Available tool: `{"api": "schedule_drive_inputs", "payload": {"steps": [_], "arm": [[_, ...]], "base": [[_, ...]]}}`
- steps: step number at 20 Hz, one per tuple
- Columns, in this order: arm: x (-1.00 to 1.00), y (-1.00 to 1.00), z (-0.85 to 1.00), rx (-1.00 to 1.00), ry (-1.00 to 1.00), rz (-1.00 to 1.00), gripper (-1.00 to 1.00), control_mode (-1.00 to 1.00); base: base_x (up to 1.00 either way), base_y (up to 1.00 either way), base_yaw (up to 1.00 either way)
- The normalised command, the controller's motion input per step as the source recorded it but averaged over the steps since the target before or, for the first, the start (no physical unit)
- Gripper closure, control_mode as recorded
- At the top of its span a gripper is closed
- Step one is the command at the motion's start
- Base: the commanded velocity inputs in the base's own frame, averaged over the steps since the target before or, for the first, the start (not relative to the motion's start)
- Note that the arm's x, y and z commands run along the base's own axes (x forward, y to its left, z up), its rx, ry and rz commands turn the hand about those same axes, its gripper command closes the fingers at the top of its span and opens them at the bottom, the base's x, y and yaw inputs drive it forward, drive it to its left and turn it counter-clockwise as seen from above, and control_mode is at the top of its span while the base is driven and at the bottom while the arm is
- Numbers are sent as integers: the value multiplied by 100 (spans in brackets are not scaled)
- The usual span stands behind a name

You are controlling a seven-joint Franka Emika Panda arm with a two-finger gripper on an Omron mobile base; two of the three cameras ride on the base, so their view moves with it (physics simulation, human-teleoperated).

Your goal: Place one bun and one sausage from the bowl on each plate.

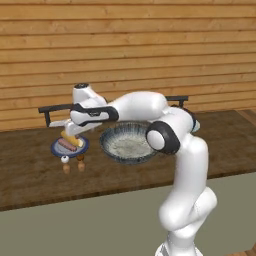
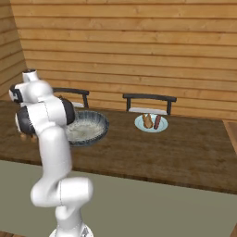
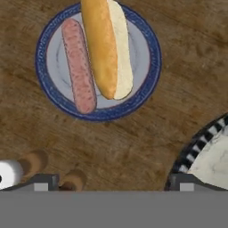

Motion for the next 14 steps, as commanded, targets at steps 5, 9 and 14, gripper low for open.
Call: {"api": "schedule_drive_inputs", "payload": {"steps": [5,9,14], "arm": [[-84,-69,0,13,-10,0,-100,-100],[-74,-48,12,8,-6,0,-100,-100],[-55,-44,76,0,0,0,-100,-100]], "base": [[0,0,0],[0,0,0],[0,0,0]]}}
